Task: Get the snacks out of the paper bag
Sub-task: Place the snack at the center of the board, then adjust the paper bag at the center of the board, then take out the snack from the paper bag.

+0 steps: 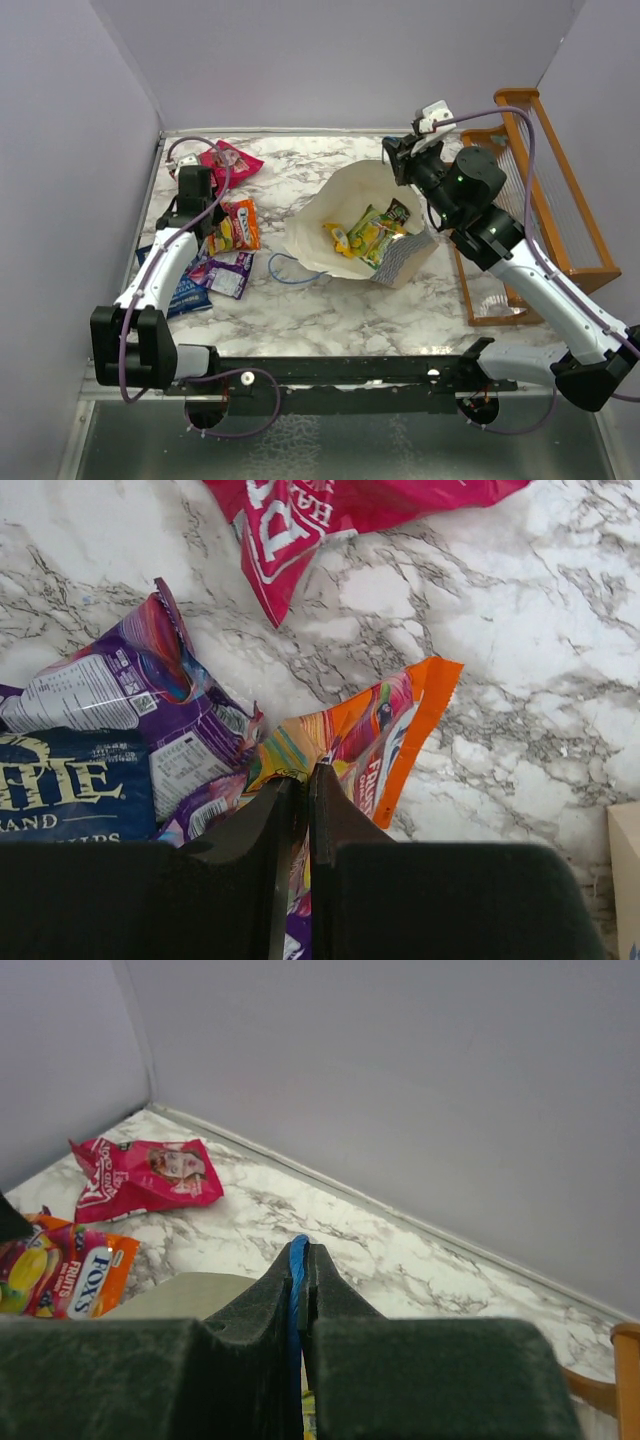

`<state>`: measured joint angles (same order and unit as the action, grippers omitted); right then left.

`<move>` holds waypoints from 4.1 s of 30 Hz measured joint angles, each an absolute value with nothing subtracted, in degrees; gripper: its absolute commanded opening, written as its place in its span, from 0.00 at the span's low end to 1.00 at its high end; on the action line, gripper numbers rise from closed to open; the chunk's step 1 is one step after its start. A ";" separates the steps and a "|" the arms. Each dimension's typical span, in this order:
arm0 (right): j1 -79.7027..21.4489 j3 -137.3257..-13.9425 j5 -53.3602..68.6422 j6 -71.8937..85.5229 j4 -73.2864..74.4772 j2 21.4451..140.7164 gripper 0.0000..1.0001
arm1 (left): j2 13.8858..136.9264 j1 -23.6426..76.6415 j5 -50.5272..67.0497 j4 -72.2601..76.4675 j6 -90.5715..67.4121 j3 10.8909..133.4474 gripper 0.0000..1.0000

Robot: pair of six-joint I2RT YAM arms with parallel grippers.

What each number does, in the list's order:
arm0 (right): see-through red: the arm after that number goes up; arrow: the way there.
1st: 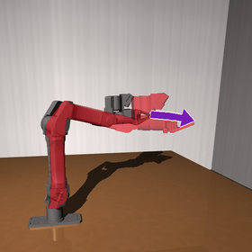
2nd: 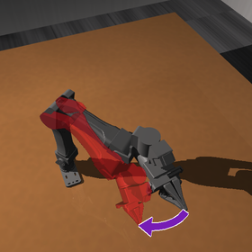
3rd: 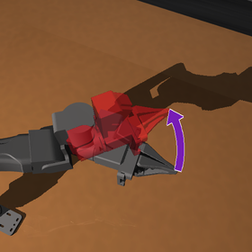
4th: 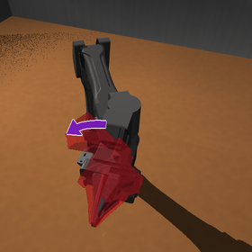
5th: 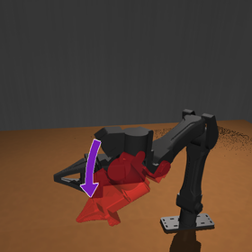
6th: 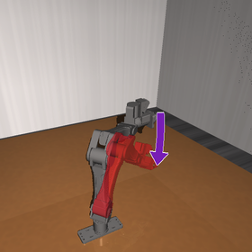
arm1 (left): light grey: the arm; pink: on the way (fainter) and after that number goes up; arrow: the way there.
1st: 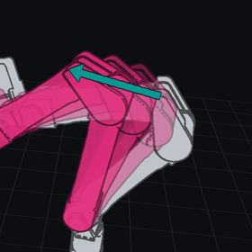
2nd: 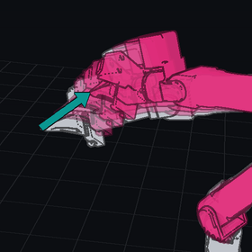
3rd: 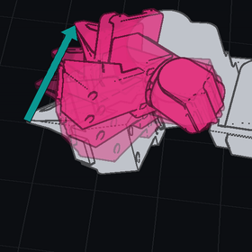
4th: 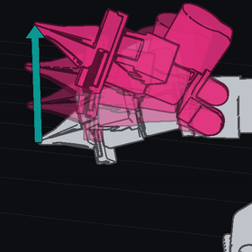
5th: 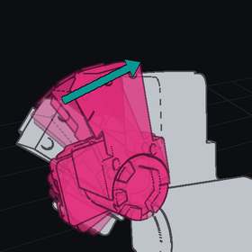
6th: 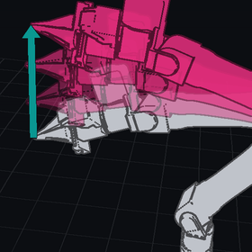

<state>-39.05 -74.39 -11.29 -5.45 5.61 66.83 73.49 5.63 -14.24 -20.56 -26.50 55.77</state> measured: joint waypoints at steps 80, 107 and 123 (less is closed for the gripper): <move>-34.41 -78.22 21.78 -14.76 3.16 75.33 0.02 | 54.28 47.79 8.47 -6.72 -40.64 50.15 0.43; -34.44 -78.19 19.27 -5.69 1.15 75.33 0.02 | 85.71 64.64 -48.10 -12.91 -58.02 61.69 0.36; -39.42 -78.19 12.93 -4.82 -0.89 76.69 0.02 | 87.57 59.18 -46.70 -16.99 -67.16 58.13 0.24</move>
